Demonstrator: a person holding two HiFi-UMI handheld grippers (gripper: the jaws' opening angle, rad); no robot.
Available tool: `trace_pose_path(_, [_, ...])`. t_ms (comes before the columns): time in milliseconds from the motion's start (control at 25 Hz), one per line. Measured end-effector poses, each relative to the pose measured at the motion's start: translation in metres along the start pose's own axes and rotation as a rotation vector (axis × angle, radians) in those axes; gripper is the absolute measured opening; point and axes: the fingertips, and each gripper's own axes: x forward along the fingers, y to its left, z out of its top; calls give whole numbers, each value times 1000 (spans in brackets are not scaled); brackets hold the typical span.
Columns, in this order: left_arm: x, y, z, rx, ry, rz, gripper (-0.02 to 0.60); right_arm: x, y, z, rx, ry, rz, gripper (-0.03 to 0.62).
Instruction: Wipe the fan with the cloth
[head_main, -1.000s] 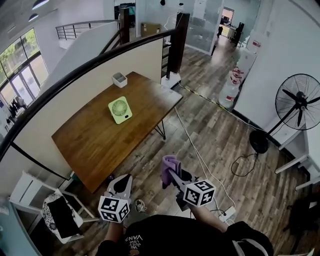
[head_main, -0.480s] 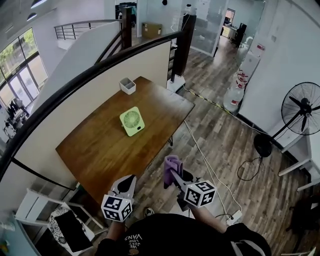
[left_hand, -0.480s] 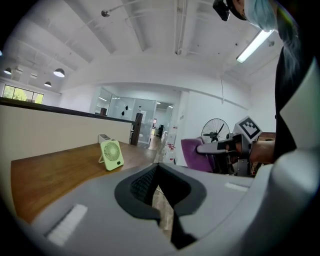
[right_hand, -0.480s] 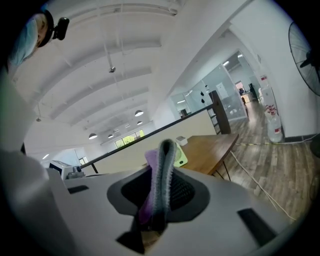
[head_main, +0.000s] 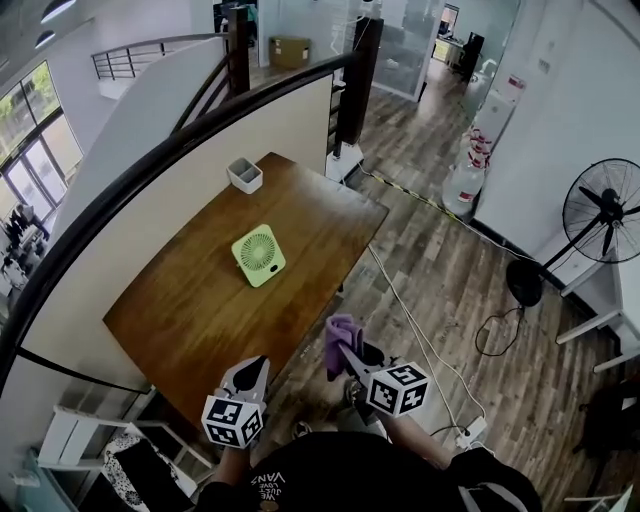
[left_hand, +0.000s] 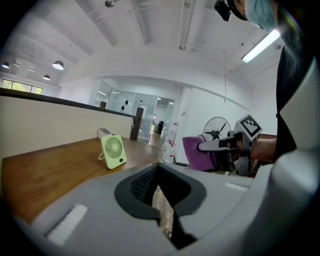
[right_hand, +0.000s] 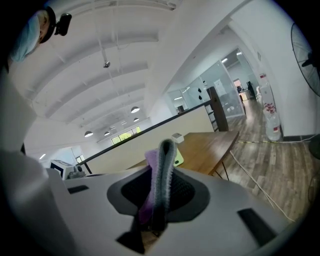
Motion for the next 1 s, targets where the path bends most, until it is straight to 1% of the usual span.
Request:
trace_pose_path(80, [11, 4, 0, -11, 2, 23, 9, 8, -12, 4, -2, 14, 15, 84])
trace_pose_path(200, [32, 14, 9, -25, -16, 76, 9, 25, -30, 17, -32, 35, 51, 84])
trace_pose_path(360, [59, 17, 25, -43, -49, 137, 9, 48, -51, 34, -107, 83, 131, 84])
trace_pose_path(480, [76, 19, 29, -62, -59, 199, 9, 63, -65, 44, -124, 114, 198, 84])
trace_pose_path(680, [108, 16, 31, -98, -84, 293, 9, 80, -98, 57, -157, 165, 278, 84])
trace_pose_path(800, [116, 16, 34, -122, -96, 351, 9, 90, -108, 64, -171, 195, 327, 84])
trace_pose_path(1000, [117, 15, 37, -155, -118, 455, 9, 102, -112, 75, -208, 238, 425, 84])
